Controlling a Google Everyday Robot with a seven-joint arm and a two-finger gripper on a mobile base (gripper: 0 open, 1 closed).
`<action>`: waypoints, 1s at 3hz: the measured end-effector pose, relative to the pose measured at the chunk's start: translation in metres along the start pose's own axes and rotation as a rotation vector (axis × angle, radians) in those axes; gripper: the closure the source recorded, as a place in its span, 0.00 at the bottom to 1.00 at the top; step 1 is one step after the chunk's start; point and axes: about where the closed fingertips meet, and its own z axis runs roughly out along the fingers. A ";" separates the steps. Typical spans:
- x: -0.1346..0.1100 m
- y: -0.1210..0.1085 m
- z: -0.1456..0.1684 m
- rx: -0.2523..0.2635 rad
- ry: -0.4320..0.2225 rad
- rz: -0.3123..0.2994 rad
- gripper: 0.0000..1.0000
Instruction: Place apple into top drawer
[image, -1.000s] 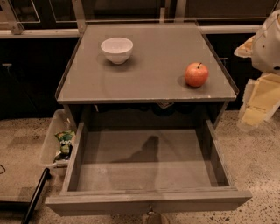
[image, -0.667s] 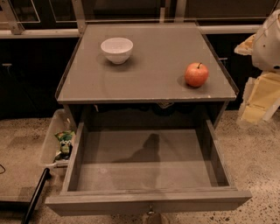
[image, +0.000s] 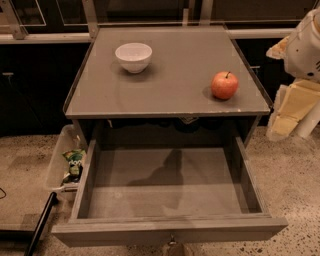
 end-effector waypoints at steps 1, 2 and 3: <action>-0.002 -0.035 0.019 0.039 -0.040 -0.008 0.00; -0.002 -0.068 0.041 0.064 -0.113 -0.038 0.00; 0.001 -0.094 0.063 0.044 -0.241 -0.056 0.00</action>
Offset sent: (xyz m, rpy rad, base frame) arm 0.1225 -0.0169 -0.0303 0.1412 -0.1551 0.1205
